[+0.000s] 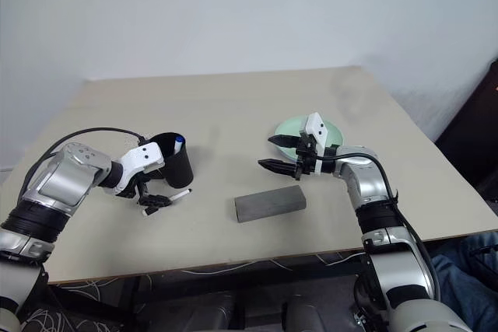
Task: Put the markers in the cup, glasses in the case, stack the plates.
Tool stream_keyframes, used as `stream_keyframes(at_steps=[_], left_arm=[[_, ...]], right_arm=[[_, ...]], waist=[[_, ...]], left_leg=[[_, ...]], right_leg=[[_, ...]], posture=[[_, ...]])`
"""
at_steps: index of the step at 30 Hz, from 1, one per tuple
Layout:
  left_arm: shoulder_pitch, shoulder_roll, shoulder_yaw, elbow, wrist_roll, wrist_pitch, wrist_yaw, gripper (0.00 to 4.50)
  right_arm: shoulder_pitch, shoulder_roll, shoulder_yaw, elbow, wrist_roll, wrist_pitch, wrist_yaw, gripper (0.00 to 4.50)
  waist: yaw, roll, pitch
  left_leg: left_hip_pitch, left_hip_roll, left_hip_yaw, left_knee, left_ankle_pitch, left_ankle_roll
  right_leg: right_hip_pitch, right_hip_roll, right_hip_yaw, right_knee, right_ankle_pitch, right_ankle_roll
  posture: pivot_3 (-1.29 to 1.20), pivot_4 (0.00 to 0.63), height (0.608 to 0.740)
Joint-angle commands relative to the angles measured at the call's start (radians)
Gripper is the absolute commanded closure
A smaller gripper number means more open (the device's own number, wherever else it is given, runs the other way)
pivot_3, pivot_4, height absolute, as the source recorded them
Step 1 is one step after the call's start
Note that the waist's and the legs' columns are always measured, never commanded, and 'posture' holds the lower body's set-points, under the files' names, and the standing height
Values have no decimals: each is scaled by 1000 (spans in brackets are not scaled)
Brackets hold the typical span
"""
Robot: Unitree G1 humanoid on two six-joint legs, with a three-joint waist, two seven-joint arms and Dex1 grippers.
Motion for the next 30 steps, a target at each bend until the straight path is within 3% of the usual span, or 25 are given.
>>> stream_keyframes(at_steps=[1, 17, 30], left_arm=[[-33, 28, 44, -50, -7, 7, -3, 23], [164, 174, 169, -275, -119, 69, -47, 23], [270, 137, 188, -217, -158, 18, 4, 23]], right_arm=[[-9, 5, -12, -34, 13, -6, -3, 622], [-5, 5, -13, -27, 11, -7, 0, 622], [-13, 7, -10, -21, 9, -3, 5, 622]], waist=[[0, 0, 0], [-6, 0, 0], [-5, 0, 0]], left_leg=[[0, 0, 0, 0, 0, 0], [-1, 0, -1, -1, 0, 0], [-1, 0, -4, -6, 0, 0]], right_leg=[[0, 0, 0, 0, 0, 0], [-1, -2, 0, -1, 0, 0], [-2, -4, -2, -7, 0, -1]], posture=[[0, 0, 738], [0, 0, 738], [0, 0, 738]])
